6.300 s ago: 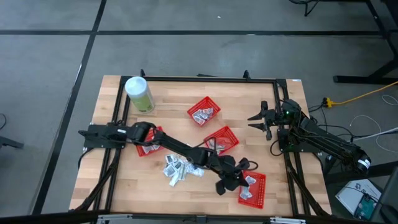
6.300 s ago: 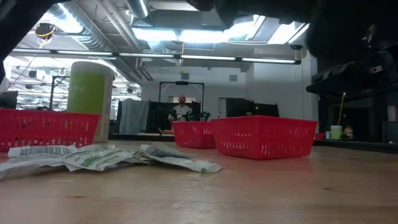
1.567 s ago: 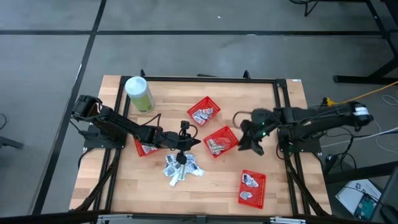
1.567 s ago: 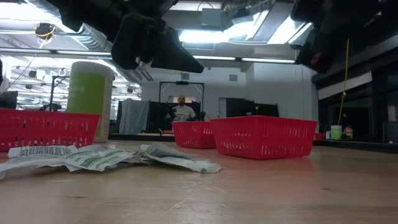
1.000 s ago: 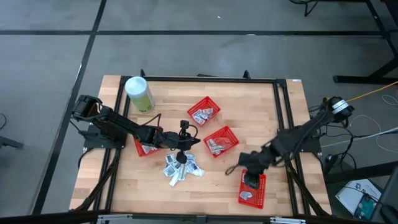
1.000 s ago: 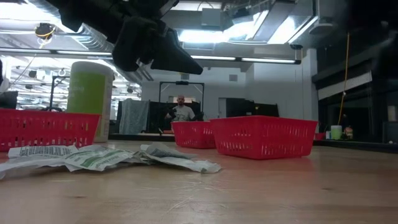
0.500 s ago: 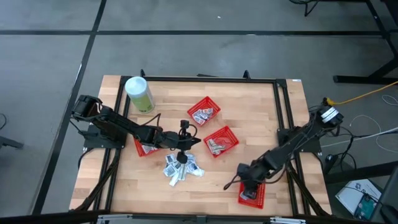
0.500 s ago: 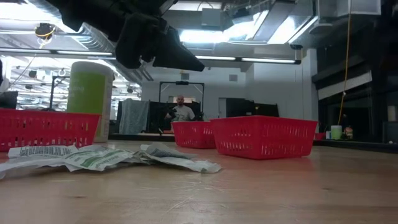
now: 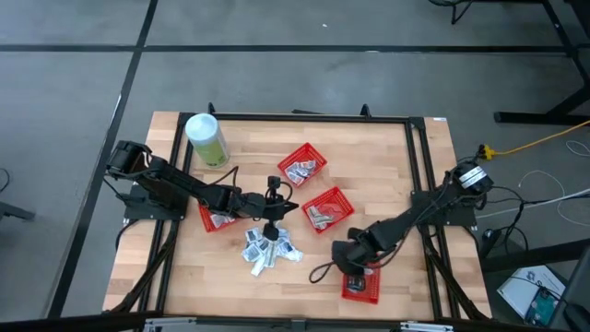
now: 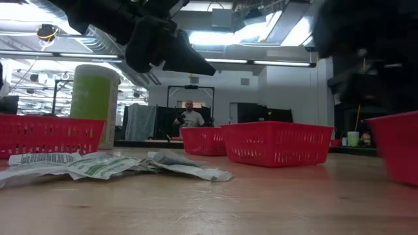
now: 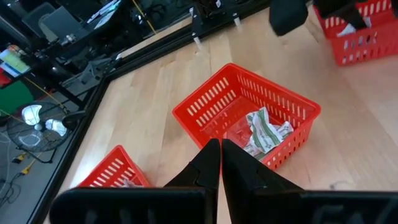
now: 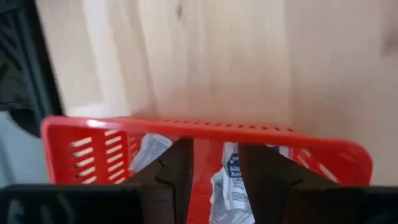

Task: Pick & Place First Aid Supplies
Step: Adjust the red container, then put the green bandage into the red container

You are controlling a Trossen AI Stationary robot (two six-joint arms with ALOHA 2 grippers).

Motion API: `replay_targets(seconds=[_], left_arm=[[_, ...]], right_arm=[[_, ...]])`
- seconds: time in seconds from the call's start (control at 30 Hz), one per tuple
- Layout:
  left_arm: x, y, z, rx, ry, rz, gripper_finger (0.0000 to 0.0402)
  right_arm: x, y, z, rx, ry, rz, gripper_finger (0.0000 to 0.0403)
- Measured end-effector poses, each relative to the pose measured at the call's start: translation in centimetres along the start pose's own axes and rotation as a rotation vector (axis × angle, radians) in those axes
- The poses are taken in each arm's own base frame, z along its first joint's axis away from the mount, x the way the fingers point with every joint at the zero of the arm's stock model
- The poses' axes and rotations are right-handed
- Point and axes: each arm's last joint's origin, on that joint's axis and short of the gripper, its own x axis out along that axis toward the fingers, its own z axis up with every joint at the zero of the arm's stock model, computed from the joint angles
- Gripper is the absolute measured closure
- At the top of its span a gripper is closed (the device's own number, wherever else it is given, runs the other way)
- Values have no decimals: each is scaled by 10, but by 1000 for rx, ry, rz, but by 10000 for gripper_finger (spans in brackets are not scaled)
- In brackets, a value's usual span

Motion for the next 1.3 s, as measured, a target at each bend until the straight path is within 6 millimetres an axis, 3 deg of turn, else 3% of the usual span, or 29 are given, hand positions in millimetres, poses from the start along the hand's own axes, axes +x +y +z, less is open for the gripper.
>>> replay_targets(seconds=[0.43,0.63,0.8,0.97,1.17,1.3], left_arm=[[0,-1,-3,14,32,-10,393],[-2,1,-3,20,48,15,392],[-8,5,1,11,34,20,395],[-9,6,2,12,31,16,393],[-9,7,3,9,25,21,391],[-8,8,3,28,24,23,395]], right_arm=[[-8,-21,59,-288,-247,-59,276],[-42,-28,65,-385,-351,-54,276],[-77,-41,41,-407,-503,-88,276],[-90,-73,-4,-367,-776,-42,276],[-77,-112,-52,-363,-1018,10,276],[-66,-130,-74,-360,-1121,23,276]])
